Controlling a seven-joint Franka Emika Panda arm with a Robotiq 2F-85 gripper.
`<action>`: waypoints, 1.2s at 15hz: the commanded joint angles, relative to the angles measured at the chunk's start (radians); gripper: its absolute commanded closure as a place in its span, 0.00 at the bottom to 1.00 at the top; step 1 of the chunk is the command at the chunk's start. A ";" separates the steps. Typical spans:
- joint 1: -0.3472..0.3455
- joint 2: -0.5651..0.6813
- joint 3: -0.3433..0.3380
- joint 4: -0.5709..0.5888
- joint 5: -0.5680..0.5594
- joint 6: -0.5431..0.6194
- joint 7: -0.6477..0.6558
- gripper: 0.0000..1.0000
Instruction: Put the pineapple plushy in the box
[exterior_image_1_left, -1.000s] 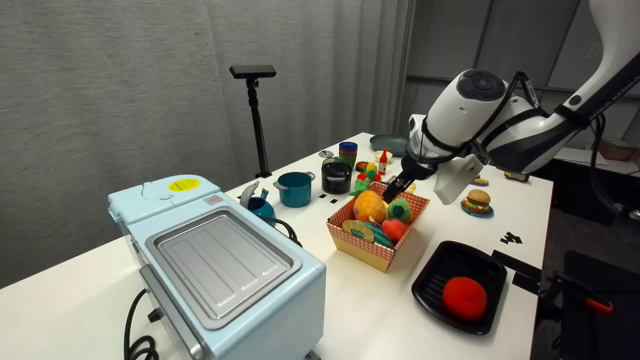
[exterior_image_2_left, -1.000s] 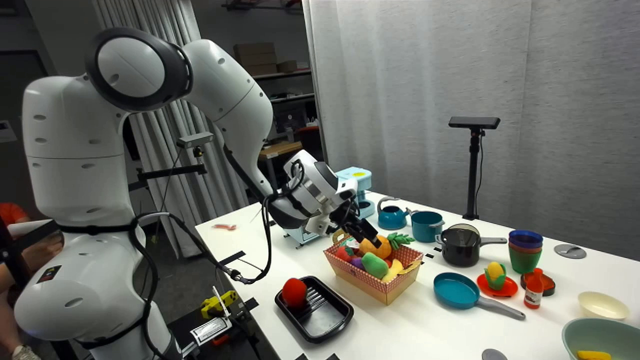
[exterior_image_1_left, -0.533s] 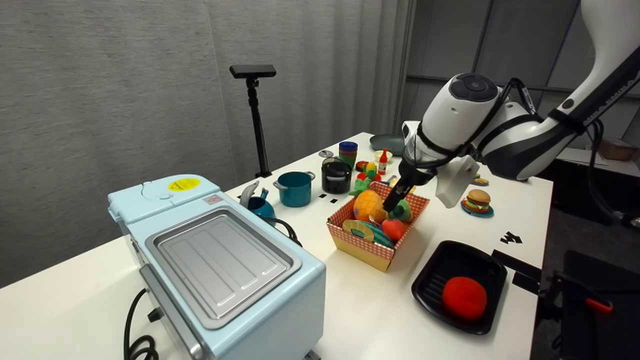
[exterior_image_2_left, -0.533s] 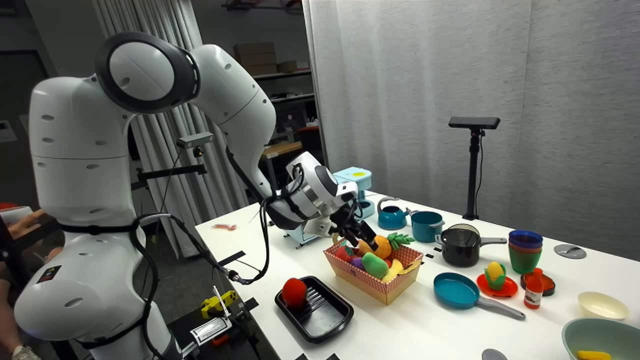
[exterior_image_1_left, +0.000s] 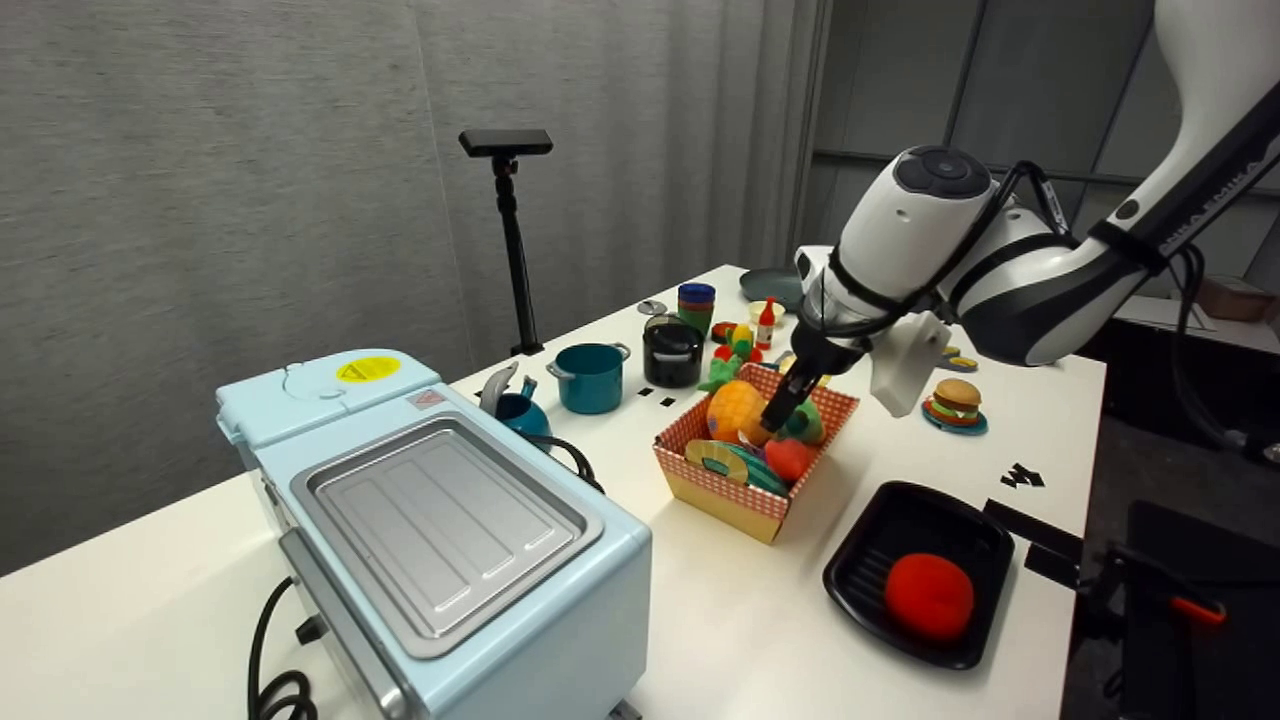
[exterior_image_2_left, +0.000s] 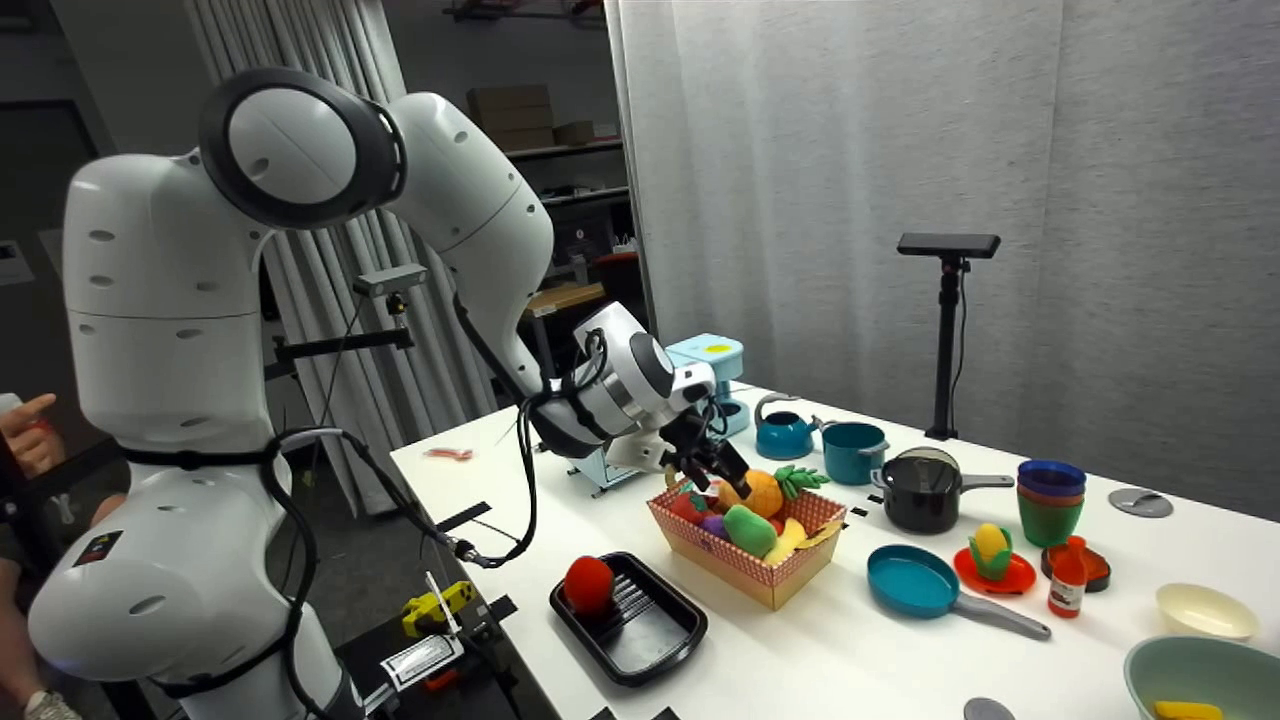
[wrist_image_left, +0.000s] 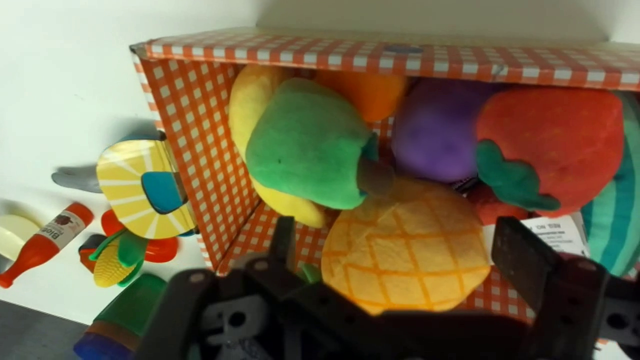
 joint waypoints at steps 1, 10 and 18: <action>-0.018 0.011 0.010 0.010 0.025 0.042 -0.050 0.00; -0.001 0.001 0.000 0.004 0.000 0.038 -0.007 0.00; -0.001 0.001 0.000 0.004 0.000 0.038 -0.007 0.00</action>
